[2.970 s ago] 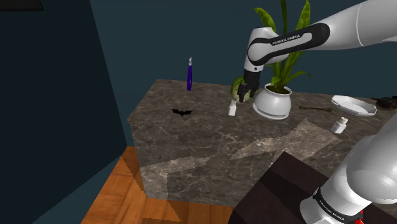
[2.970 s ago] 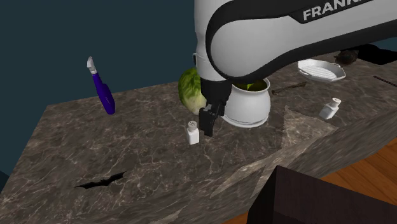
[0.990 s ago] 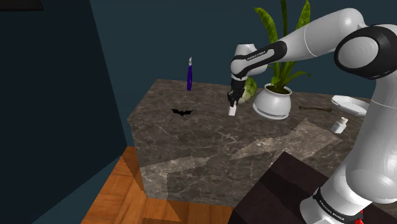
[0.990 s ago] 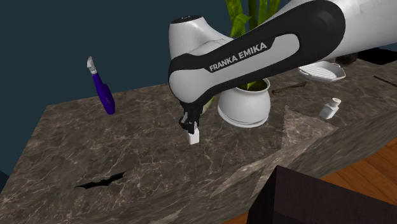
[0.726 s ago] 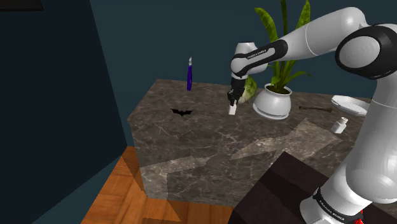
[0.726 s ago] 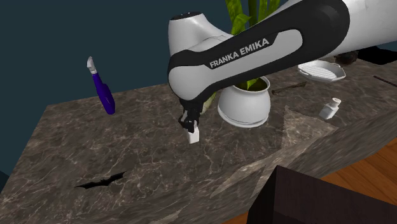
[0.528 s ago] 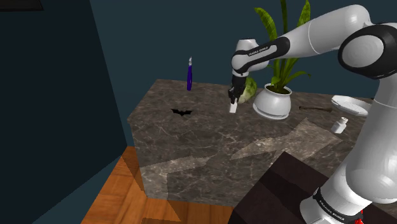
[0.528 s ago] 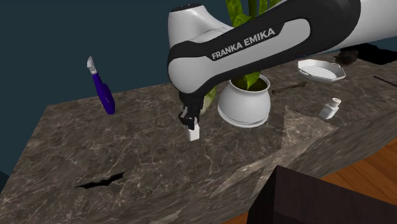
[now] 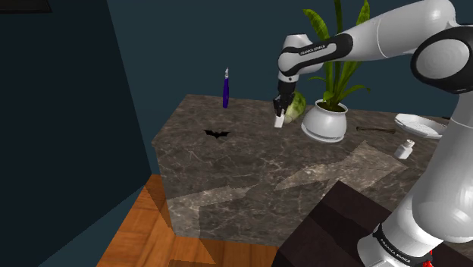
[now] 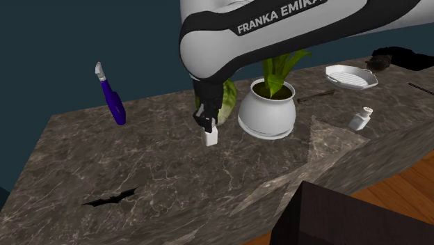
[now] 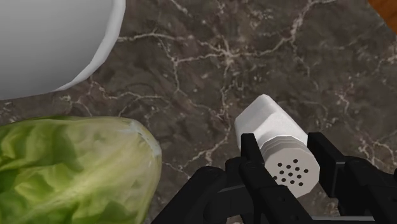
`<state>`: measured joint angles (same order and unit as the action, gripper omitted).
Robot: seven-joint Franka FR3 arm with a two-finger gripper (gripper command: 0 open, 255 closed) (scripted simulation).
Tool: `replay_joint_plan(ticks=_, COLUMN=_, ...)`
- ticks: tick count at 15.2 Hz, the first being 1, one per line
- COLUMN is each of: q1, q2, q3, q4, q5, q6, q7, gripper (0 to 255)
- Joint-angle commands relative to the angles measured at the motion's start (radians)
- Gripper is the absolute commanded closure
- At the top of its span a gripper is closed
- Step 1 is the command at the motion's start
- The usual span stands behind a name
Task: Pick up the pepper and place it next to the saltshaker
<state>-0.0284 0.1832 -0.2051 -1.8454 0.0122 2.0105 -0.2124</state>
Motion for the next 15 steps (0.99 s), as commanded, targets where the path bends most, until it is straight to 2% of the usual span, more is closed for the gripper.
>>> replay_joint_plan(ticks=1, q1=0.000, q2=-0.008, q3=0.000, q4=0.016, q5=-0.002, q6=-0.024, q7=0.000, gripper=255)
replay_joint_plan(ticks=15, q1=0.001, q2=-0.039, q3=-0.002, q4=0.166, q5=-0.009, q6=-0.204, q7=0.002, gripper=255)
